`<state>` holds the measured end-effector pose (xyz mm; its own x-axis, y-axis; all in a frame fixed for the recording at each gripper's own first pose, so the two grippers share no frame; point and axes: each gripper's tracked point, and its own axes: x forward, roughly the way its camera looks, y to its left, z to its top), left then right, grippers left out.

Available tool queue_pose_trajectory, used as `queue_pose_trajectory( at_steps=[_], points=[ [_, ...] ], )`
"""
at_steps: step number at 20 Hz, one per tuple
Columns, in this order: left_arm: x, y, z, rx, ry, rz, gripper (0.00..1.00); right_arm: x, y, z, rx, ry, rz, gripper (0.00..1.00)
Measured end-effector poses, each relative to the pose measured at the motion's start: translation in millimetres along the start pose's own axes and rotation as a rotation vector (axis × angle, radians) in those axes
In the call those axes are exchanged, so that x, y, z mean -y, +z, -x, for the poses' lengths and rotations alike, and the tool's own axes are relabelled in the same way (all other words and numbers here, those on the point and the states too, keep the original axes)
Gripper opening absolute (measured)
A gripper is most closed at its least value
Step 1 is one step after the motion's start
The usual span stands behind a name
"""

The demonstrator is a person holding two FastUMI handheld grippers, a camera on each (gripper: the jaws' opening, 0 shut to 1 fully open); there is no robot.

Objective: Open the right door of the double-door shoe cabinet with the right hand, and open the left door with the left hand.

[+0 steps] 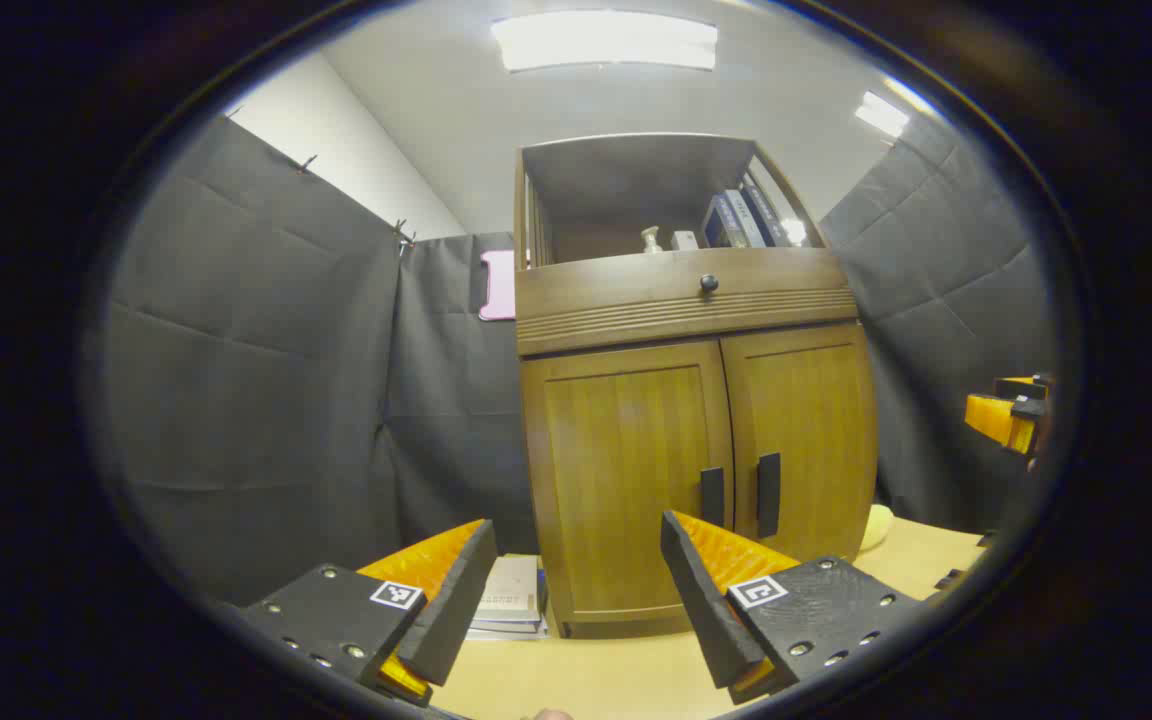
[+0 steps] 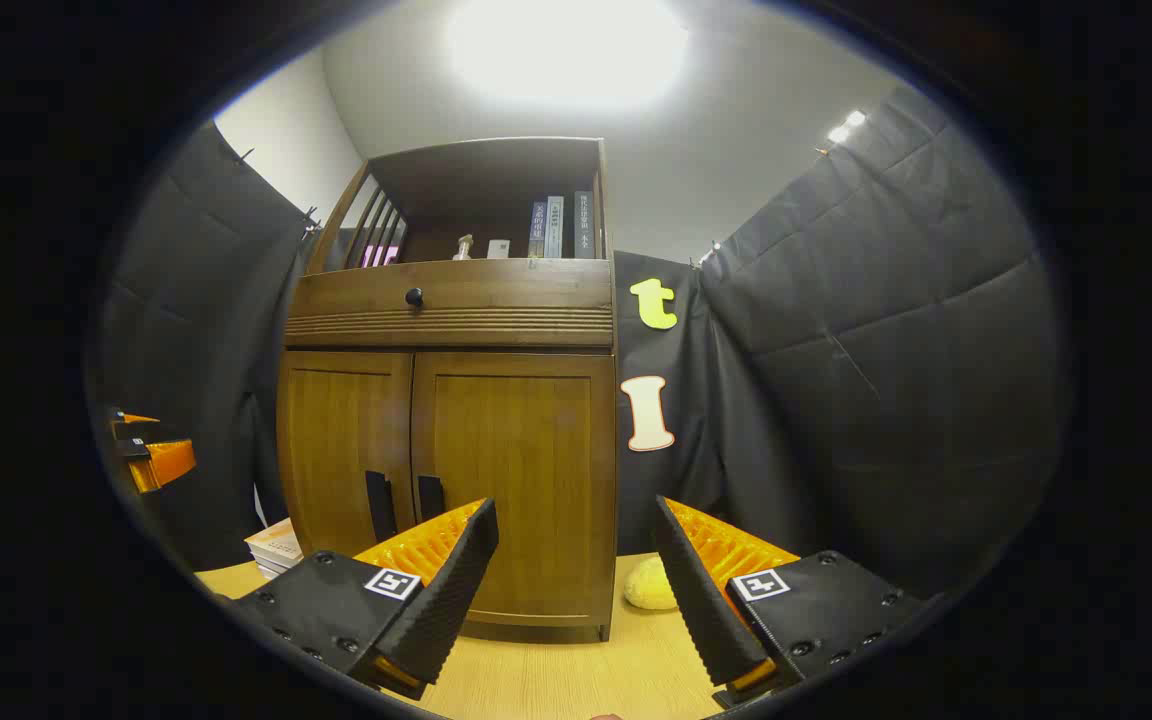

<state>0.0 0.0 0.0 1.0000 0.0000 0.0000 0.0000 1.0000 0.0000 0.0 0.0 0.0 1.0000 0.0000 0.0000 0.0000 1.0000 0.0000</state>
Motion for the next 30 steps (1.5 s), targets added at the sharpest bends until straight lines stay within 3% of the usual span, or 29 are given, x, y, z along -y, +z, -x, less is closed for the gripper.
queue_pose_trajectory(
  at_steps=[15, 30],
  points=[
    [-1, 1, 5, 0.007, 0.023, -0.006, 0.95, -4, 1, -3, 0.007, 0.021, -0.024, 0.97],
    [-13, 17, 24, 0.005, 0.120, -0.013, 0.95, -54, -5, -71, -0.010, 0.120, -0.028, 0.97]
  ],
)
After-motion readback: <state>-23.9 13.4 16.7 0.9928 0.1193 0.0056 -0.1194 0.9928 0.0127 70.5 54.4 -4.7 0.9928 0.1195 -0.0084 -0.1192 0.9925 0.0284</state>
